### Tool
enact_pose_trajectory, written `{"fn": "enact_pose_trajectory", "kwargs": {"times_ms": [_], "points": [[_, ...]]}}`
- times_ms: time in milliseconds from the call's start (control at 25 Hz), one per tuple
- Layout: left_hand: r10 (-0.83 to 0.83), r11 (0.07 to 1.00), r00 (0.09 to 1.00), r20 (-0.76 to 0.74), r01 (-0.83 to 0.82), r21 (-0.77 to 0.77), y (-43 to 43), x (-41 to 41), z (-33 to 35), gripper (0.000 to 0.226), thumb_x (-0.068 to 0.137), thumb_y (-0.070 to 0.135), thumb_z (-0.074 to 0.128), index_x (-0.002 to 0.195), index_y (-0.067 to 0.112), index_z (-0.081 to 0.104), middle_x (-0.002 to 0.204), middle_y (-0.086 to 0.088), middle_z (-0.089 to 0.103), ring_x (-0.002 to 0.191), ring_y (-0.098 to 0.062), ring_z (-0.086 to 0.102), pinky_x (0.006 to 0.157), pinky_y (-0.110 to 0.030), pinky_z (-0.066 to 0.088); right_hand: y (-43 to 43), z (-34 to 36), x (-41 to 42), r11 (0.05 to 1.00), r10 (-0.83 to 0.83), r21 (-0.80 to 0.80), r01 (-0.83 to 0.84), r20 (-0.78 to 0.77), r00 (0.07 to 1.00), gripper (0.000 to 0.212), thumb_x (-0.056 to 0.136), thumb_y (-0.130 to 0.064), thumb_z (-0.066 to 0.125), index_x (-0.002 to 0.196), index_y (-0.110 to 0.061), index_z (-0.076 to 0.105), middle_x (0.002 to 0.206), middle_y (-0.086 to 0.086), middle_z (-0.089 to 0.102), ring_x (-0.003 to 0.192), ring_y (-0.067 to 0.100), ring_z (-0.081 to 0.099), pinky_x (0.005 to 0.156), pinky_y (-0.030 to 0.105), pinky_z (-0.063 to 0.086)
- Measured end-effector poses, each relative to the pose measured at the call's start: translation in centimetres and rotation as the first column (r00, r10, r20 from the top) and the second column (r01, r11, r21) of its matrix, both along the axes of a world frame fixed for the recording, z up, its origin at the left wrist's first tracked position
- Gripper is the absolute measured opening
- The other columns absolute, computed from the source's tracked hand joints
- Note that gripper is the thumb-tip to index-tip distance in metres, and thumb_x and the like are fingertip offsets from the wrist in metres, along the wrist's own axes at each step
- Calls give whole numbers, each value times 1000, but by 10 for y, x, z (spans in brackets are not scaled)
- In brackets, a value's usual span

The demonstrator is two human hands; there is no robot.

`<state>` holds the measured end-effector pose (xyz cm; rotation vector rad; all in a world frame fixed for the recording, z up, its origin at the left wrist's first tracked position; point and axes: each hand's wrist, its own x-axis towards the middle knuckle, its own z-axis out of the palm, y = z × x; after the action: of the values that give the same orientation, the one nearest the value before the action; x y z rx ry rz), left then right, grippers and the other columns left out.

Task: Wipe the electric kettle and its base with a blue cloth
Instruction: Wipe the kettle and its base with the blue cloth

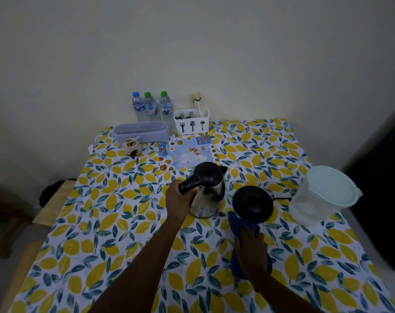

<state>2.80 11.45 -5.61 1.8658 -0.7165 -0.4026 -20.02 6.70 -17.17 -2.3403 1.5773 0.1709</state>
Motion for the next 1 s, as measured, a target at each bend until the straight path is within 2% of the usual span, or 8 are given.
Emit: {"fn": "enact_pose_trajectory", "kwargs": {"times_ms": [160, 320, 360, 520, 680, 800, 880, 1000], "points": [[63, 998, 996, -60, -61, 22, -8, 11, -15, 27, 86, 29, 71, 97, 11, 56, 88, -12, 59, 80, -28, 56, 70, -37, 43, -3, -15, 18, 996, 67, 64, -64, -50, 996, 59, 98, -49, 25, 151, -29, 9, 163, -1, 7, 140, 35, 24, 104, 51, 38], [-19, 999, 1000, 2, 19, 43, -2, 23, -25, 28, 90, 30, 66, 101, 8, 54, 90, -15, 60, 81, -28, 59, 69, -38, 47, 1, -27, 26, 995, 104, 1, -104, -103, 989, 85, 75, -63, -28, 150, -36, -1, 163, 5, 1, 142, 40, 19, 106, 53, 31], [-39, 998, 999, 15, 38, 57, -1, 25, -27, 28, 91, 31, 65, 102, 8, 54, 90, -15, 60, 80, -28, 59, 69, -37, 47, 2, -31, 27, 996, 92, 6, -92, -98, 991, 87, 72, -64, -31, 150, -37, -2, 163, 4, 1, 143, 40, 19, 106, 54, 30], [-93, 994, 994, 57, 90, 68, 0, 33, -35, 23, 92, 32, 62, 102, 14, 51, 88, -7, 56, 76, -20, 56, 61, -23, 43, 3, -36, 37, 996, 72, 62, -67, -80, 994, 60, 95, -58, 14, 150, -39, 2, 163, 3, 2, 142, 42, 17, 106, 58, 30], [-120, 991, 991, 61, 116, 66, 4, 36, -44, 22, 95, 33, 57, 108, 17, 49, 92, -3, 57, 79, -16, 57, 62, -14, 42, 21, -34, 58, 970, 241, 55, -237, -89, 967, 57, 97, -53, 23, 149, -39, 6, 163, 3, 0, 141, 41, 19, 103, 57, 30], [-121, 986, 989, 89, 110, 122, 21, 32, -59, 28, 98, 20, 52, 125, 11, 45, 112, -12, 59, 97, -26, 60, 75, -27, 44, 47, -29, 79, 924, 376, 85, -372, -51, 925, 55, 97, -49, 32, 149, -38, 16, 163, 3, 5, 140, 43, 23, 104, 62, 30], [-147, 973, 983, 108, 124, 195, 42, 27, -75, 40, 98, 14, 51, 136, 8, 39, 130, -14, 53, 116, -25, 53, 90, -25, 39, 64, -24, 87, 876, 478, 88, -474, -44, 877, 55, 95, -45, 43, 146, -36, 28, 161, 5, 18, 136, 45, 33, 101, 64, 36], [-224, 875, 972, 71, 169, 454, 79, 21, -104, 52, 100, 20, 46, 146, 7, 29, 153, -13, 34, 141, -25, 31, 115, -31, 26, 73, -24, 79, 789, 614, 99, -607, -64, 787, 55, 90, -46, 50, 143, -36, 37, 156, 5, 32, 130, 45, 44, 94, 62, 45]]}}
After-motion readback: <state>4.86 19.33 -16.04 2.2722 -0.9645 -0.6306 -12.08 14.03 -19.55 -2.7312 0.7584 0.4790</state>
